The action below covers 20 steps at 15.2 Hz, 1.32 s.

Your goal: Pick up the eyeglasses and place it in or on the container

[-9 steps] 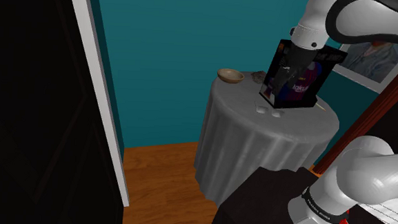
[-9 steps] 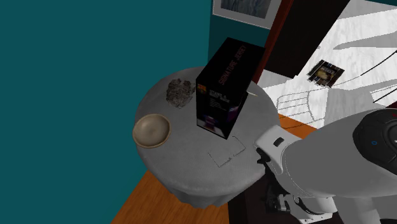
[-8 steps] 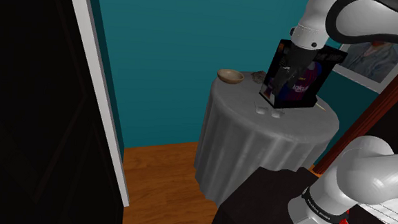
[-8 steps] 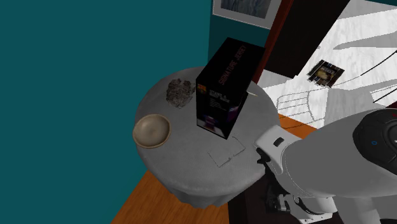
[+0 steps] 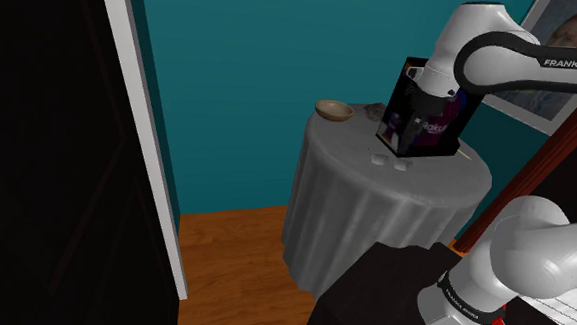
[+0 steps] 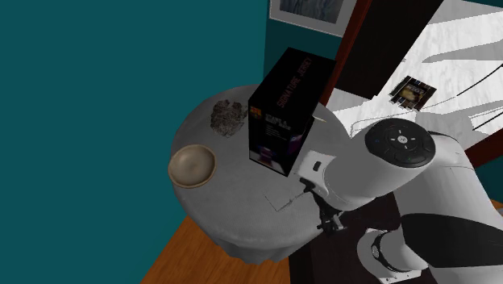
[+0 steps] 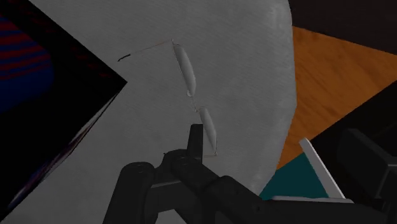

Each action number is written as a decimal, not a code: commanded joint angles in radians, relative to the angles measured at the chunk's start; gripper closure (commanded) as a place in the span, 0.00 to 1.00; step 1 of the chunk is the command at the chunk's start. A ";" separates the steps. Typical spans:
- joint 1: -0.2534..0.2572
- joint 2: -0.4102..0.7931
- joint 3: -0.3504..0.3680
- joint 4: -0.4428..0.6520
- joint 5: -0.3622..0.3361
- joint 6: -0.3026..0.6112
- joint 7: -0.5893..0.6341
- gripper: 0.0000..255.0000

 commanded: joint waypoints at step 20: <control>0.073 0.212 -0.268 -0.092 -0.104 0.322 -0.417 0.00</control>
